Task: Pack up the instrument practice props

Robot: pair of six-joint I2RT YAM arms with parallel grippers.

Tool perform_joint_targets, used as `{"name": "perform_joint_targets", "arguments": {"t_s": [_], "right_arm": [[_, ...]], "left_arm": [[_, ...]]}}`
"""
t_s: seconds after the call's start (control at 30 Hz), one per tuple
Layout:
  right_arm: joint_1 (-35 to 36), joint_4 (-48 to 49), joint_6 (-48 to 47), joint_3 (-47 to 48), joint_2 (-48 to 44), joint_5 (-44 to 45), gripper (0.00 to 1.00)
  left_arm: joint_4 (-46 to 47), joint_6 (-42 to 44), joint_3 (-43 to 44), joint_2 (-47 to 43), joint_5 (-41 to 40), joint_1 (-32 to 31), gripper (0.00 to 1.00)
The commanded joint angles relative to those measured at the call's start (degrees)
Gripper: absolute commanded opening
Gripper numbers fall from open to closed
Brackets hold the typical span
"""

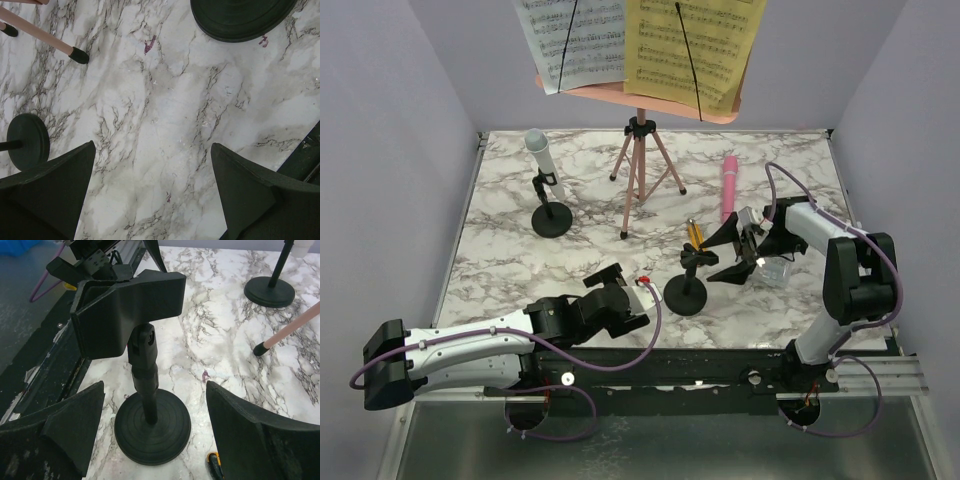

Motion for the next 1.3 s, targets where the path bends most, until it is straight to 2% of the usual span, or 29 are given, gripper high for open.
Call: {"name": "perform_joint_targets", "arguments": {"t_s": [0.0,0.53,1.27], "right_arm": [[2.13,-1.04,-3.83,2.24,1.36,-1.97,0.85],[10.05,-0.45,-2.44,3.80,4.78,-0.03,0.80],[13.30,-1.05,-1.70,6.18,7.26,0.62,0.60]], "left_arm": [[-0.46,-0.54,1.24,-0.47,1.17,0.32,0.99],[-0.57,-0.68,1.09,0.53,0.93,0.39,0.99],[-0.52,-0.64,1.14,1.10,1.00,0.49,0.99]]}}
